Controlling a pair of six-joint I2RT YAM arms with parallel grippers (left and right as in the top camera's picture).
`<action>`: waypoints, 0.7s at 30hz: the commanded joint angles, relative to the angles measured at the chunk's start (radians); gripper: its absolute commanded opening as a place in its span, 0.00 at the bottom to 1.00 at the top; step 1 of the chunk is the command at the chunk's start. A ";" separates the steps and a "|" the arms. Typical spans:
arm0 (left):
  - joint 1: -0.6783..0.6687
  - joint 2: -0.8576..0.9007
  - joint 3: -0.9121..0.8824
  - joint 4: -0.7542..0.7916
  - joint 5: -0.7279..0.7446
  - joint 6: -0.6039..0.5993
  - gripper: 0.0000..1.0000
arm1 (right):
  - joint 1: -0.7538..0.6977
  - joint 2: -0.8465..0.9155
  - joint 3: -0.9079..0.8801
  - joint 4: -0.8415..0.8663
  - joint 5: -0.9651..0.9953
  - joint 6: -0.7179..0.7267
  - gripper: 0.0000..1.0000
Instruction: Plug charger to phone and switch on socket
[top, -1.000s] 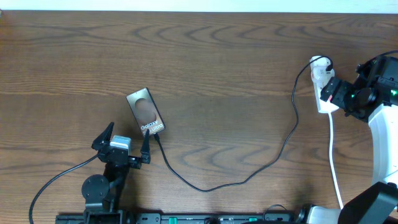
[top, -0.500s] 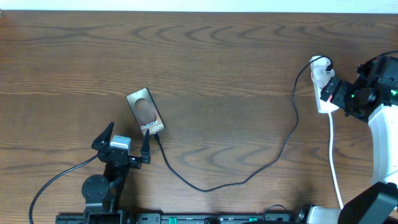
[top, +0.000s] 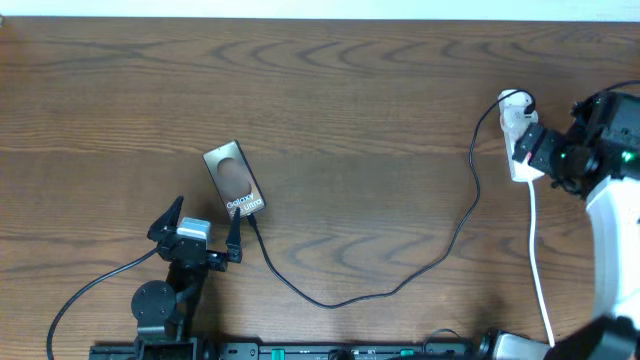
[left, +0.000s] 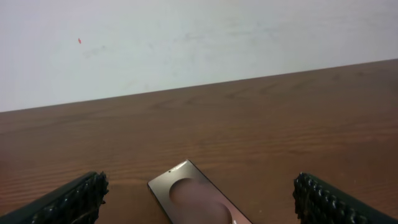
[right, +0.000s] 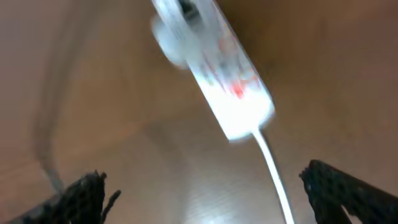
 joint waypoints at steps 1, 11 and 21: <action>0.004 -0.006 -0.014 -0.042 -0.005 -0.016 0.98 | 0.087 -0.120 -0.151 0.203 0.002 0.043 0.99; 0.004 -0.006 -0.014 -0.042 -0.005 -0.016 0.98 | 0.257 -0.475 -0.790 1.084 0.078 0.042 0.99; 0.004 -0.006 -0.014 -0.042 -0.005 -0.016 0.98 | 0.255 -0.895 -1.113 1.036 0.138 0.022 0.99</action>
